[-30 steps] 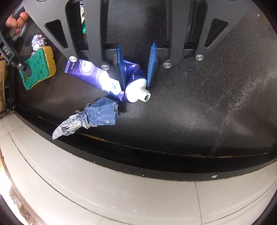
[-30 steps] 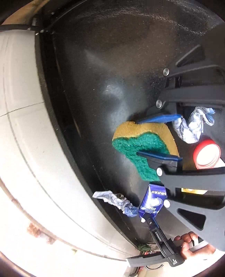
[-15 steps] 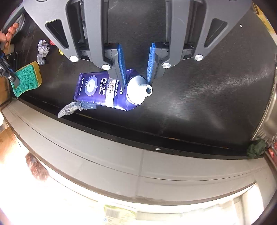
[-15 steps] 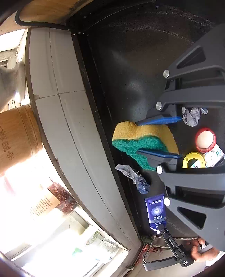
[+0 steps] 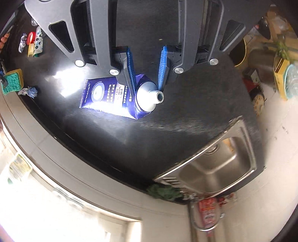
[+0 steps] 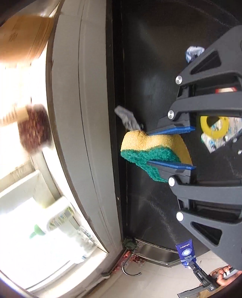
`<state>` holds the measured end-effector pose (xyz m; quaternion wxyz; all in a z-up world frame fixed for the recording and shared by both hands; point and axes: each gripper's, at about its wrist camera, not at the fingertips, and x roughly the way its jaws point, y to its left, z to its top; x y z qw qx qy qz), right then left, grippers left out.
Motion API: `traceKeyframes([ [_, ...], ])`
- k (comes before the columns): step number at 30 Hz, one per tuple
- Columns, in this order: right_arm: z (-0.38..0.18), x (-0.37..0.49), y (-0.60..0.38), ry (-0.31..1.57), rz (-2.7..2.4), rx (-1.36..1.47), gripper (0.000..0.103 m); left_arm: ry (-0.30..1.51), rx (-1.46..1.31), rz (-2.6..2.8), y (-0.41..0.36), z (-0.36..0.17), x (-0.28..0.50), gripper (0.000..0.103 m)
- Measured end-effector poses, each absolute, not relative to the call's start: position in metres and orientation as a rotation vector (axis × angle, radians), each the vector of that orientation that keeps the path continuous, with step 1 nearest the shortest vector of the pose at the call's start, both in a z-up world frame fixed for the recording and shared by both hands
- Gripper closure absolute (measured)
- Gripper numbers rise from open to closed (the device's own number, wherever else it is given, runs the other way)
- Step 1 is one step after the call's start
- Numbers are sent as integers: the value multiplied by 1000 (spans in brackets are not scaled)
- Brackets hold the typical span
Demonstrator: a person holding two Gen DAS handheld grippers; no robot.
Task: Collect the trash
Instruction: 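Grasp the blue toothpaste tube with the left tool while the right tool grasps the green sponge, then carry the toothpaste tube and sponge with both tools over the black bin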
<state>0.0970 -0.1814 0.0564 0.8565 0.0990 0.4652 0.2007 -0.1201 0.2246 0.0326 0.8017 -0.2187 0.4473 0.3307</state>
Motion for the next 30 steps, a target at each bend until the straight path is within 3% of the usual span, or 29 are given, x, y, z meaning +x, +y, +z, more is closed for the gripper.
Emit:
traceKeyframes([
  [9, 76, 52, 32, 995, 846, -9, 78, 888, -593, 1046, 270, 51, -284, 81],
  [18, 58, -103, 219, 1060, 1249, -301, 78, 878, -756, 1284, 266, 29, -416, 81],
  [30, -5, -299, 313, 1066, 1475, -764, 78, 893, -943, 1436, 263, -18, -516, 81],
])
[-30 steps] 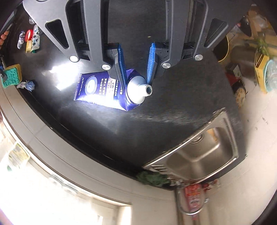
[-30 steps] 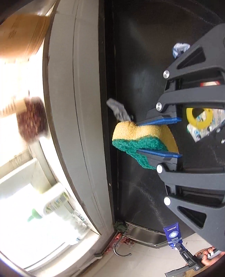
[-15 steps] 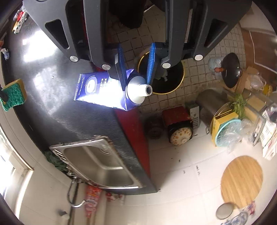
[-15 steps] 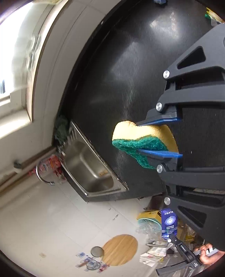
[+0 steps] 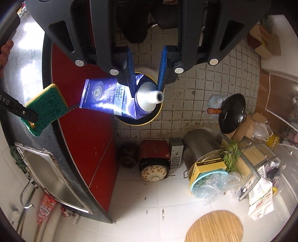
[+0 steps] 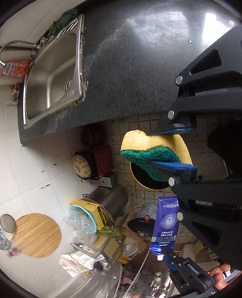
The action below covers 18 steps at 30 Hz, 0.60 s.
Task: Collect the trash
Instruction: 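Carry the toothpaste tube and sponge with both tools over the black bin, then open both tools to drop the tube and sponge into the bin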
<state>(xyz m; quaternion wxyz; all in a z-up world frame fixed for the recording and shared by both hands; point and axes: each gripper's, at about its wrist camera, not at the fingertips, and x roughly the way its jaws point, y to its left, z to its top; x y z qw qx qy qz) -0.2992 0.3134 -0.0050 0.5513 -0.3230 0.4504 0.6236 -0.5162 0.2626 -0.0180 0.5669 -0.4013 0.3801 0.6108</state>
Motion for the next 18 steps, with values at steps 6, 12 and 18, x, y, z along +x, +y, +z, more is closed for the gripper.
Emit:
traceKeyframes([
  [6, -39, -338, 346, 1074, 1495, -867, 78, 946, -1020, 1449, 272, -54, -542, 81],
  [12, -78, -361, 377, 1095, 1500, -948, 78, 1003, -1089, 1417, 298, -101, -549, 81],
  [18, -112, -374, 395, 1126, 1489, -1003, 78, 1032, -1138, 1383, 318, -137, -551, 81],
])
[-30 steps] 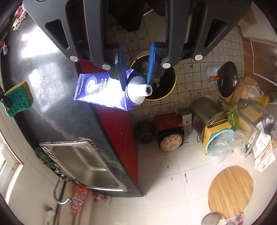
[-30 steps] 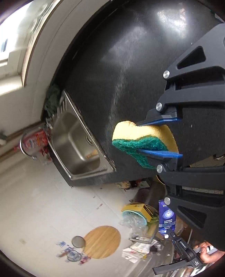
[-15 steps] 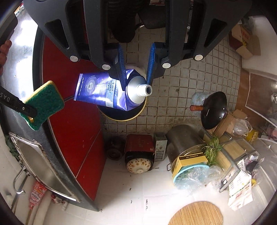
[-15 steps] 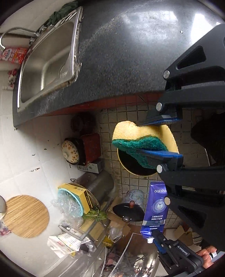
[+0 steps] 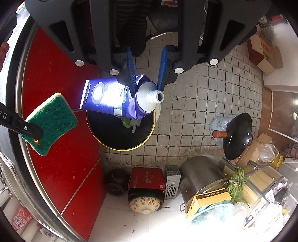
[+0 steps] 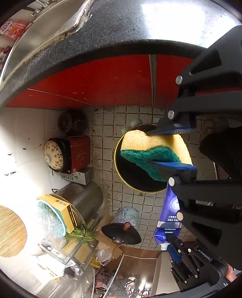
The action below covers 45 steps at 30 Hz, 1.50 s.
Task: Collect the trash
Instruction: 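Open both tools to drop the tube and sponge into the bin, then return both tools to the countertop trash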
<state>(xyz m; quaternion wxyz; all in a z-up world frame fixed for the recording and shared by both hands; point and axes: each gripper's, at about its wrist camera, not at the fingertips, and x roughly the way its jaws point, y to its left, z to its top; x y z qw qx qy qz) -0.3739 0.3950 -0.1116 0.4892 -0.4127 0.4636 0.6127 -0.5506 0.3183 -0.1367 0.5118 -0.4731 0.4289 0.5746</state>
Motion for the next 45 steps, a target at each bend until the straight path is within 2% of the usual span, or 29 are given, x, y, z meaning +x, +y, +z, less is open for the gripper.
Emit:
traceKeyframes([
  [6, -126, -380, 406, 1181, 1511, -1004, 75, 1051, -1198, 1315, 334, -157, -548, 80],
  [7, -127, -379, 408, 1206, 1525, -985, 67, 1059, -1210, 1301, 337, -160, -548, 70],
  [8, -127, -380, 411, 1220, 1529, -975, 59, 1077, -1220, 1290, 341, -162, -547, 56],
  [9, -126, -381, 414, 1217, 1532, -971, 38, 1083, -1215, 1301, 344, -161, -546, 20],
  [10, -121, -383, 414, 1195, 1537, -964, 30, 1067, -1197, 1325, 346, -158, -546, 9],
  [15, -83, -365, 413, 1123, 1521, -885, 20, 1022, -1127, 1404, 354, -134, -544, 8],
  [17, -58, -342, 404, 1104, 1497, -802, 13, 1011, -1109, 1424, 358, -125, -539, 7],
  [18, -42, -324, 395, 1080, 1481, -752, 6, 1000, -1098, 1422, 359, -118, -533, 7],
  [21, 4, -259, 346, 993, 1388, -620, 7, 986, -1080, 1320, 361, -98, -502, 7],
  [26, 60, -116, 216, 913, 1000, -444, 7, 1029, -903, 1030, 351, -63, -383, 7],
  [30, 74, -16, 76, 967, 626, -278, 7, 1077, -691, 758, 316, -39, -261, 7],
  [33, 75, 24, -34, 983, 381, -157, 7, 1117, -541, 577, 273, -28, -182, 7],
  [39, 52, 26, -232, 1024, -16, 34, 7, 1216, -304, 235, 149, -33, -73, 7],
  [45, 22, -38, -357, 1083, -237, 181, 7, 1285, -106, -44, 24, -51, -27, 7],
])
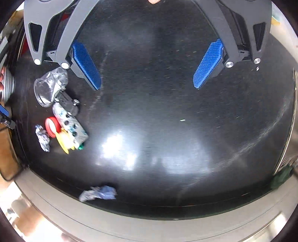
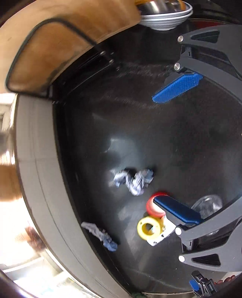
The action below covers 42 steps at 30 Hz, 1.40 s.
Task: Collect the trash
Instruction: 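Return both tools to the countertop trash, then grasp the blue-white crumpled paper with the left tool while the right tool grasps crumpled tissue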
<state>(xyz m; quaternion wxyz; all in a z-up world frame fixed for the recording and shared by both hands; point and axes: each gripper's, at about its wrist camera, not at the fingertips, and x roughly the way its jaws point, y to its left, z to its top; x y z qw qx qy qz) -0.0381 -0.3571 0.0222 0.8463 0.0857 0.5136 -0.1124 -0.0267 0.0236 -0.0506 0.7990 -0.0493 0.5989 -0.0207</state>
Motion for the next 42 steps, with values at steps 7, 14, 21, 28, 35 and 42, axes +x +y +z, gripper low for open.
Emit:
traceKeyframes([
  [7, -4, -105, -421, 1131, -357, 300, 7, 1296, -8, -142, -43, -61, 23, 7],
  [14, -16, -113, -437, 1158, -371, 337, 7, 1272, -65, -50, -41, -51, 69, 7],
  [21, -23, -75, -423, 1174, -281, 304, 7, 1295, 10, -14, -40, -50, 103, 7],
  [28, -42, -48, -410, 1265, -258, 203, 7, 1379, 98, -27, -37, -81, 135, 7],
  [35, -61, -24, -372, 1286, -161, 149, 7, 1444, 102, -12, -16, -107, 151, 7],
  [42, -66, 15, -323, 1266, -54, 56, 5, 1552, 77, -57, 7, -125, 165, 5],
])
